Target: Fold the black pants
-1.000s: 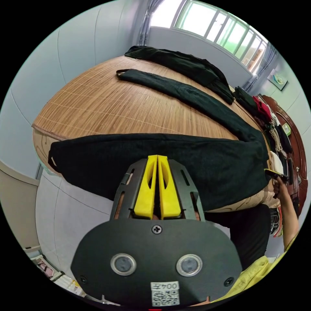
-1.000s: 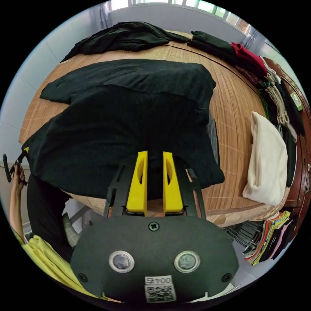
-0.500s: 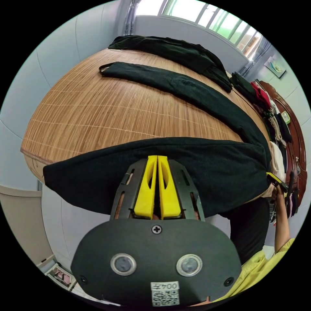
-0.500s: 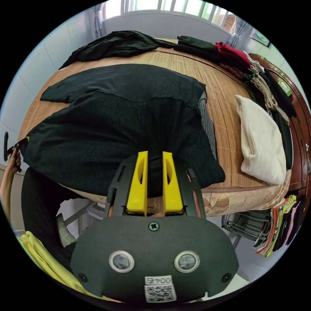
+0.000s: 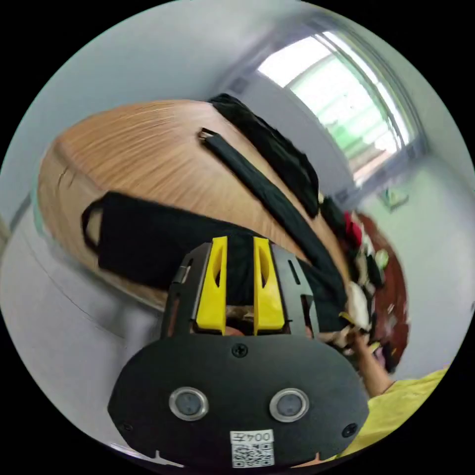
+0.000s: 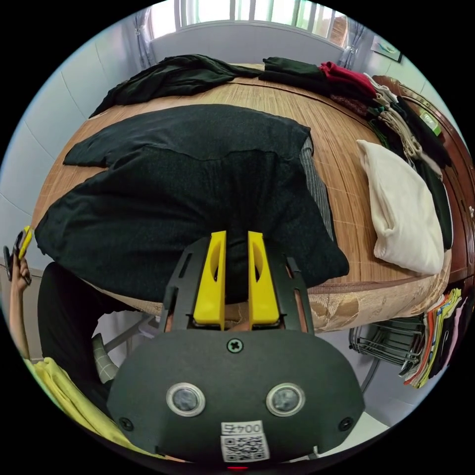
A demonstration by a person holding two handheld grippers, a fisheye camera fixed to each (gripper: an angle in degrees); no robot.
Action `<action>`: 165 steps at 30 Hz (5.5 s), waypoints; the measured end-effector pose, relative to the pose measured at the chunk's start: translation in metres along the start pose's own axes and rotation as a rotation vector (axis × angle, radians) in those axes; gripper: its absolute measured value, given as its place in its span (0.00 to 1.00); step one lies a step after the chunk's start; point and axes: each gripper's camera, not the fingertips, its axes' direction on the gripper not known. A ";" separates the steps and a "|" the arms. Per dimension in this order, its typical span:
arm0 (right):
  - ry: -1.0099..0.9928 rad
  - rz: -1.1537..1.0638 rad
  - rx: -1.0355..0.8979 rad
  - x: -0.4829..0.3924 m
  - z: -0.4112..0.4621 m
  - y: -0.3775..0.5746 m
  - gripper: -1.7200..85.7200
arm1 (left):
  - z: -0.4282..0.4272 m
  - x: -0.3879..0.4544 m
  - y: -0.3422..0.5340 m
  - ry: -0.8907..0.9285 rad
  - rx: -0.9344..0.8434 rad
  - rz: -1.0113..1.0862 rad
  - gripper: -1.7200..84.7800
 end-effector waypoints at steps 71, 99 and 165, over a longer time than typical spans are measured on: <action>-0.279 0.262 0.508 0.097 0.053 0.091 0.22 | 0.204 0.244 -0.042 -0.256 -0.383 0.652 0.16; -0.515 0.100 0.445 0.142 0.109 -0.058 0.25 | 0.541 0.541 -0.154 -0.434 -0.551 0.892 0.21; -0.308 0.414 0.123 0.183 0.063 -0.171 0.17 | 0.492 0.702 -0.088 0.321 -0.511 0.896 0.23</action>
